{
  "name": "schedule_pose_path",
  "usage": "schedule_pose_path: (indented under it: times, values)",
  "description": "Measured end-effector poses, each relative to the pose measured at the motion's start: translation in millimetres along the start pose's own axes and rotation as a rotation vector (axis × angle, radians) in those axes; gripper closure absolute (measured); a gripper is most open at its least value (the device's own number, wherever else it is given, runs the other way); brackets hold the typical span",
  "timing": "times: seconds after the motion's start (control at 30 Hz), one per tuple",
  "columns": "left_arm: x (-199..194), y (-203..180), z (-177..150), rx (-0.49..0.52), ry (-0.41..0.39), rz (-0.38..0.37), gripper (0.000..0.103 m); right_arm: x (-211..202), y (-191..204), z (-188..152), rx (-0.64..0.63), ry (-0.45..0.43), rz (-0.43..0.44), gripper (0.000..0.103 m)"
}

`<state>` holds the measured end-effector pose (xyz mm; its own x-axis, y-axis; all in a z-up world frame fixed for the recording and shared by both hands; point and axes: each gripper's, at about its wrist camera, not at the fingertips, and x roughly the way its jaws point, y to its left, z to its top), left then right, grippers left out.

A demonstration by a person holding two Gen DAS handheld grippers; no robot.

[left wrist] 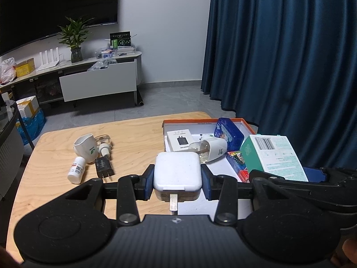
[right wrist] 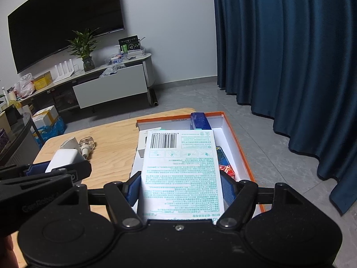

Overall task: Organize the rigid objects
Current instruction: 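Carry the teal box and white adapter over the orange-rimmed box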

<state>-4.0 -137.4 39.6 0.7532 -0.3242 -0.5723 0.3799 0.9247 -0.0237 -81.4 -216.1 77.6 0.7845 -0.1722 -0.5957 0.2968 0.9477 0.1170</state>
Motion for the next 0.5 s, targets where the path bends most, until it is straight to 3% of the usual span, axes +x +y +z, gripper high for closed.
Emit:
schedule_pose_path:
  times: [0.5]
  values:
    - [14.2,-13.0,3.6,0.004,0.01,-0.023,0.06,7.3,-14.5,7.3,-0.004,0.002,-0.023,0.019]
